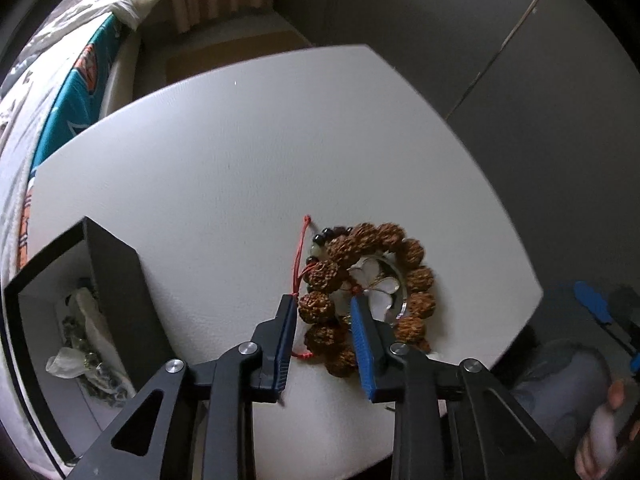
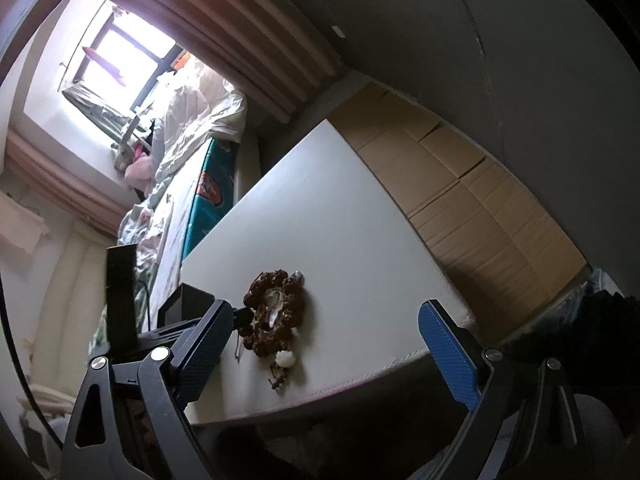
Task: Organize jewelry
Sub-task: 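Move the left tool to the brown rudraksha bracelet and close around it, then lift the rudraksha bracelet with the left tool while the right tool grasps the red-cord bracelet, then drop both bracelets into the black box, opening the left and right tools, then grasp the silver hoop earring with the left tool, then drop the hoop into the box with the left tool while the right tool grasps the butterfly bracelet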
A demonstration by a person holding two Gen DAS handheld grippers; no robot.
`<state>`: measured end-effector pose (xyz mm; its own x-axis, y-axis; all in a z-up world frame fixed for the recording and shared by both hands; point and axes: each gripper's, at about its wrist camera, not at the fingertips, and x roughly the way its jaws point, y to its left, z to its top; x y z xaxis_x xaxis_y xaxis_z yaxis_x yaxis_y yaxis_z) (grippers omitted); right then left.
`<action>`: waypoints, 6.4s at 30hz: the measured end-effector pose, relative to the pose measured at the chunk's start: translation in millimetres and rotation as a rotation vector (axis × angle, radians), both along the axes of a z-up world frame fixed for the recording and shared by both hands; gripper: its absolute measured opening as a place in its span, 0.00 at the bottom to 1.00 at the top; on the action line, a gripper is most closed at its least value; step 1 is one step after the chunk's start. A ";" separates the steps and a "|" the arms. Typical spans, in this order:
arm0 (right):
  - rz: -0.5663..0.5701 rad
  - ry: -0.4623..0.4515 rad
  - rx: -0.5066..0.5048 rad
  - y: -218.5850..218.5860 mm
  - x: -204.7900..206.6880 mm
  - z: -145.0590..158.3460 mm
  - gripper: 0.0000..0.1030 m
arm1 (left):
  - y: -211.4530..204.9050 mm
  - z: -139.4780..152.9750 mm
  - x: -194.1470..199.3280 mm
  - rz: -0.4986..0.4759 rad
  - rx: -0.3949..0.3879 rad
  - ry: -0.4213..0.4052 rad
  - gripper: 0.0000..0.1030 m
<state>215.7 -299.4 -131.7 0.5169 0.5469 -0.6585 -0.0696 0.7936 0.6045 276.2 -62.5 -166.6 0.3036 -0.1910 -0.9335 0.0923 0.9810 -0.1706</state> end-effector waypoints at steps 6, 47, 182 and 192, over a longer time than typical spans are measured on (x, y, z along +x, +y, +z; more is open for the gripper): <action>0.008 0.001 -0.010 6.2 -0.5 2.1 0.92 | 4.5 8.2 -1.5 0.010 -0.030 -0.016 0.19; 0.203 0.313 -0.162 162.4 64.6 -56.4 0.17 | 150.3 140.6 -83.9 0.176 -0.230 -0.328 0.19; 0.076 0.110 -0.092 43.4 37.1 -5.8 0.71 | 18.4 51.4 -5.6 0.045 0.020 -0.094 0.50; 0.150 0.143 -0.157 97.9 54.4 -16.2 0.34 | 73.0 67.9 -24.4 0.068 0.004 -0.160 0.50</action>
<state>270.2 -201.5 -147.9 0.3334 0.4958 -0.8019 -0.1162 0.8657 0.4869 251.8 10.5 -98.7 0.4603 -0.1610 -0.8731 0.0511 0.9866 -0.1550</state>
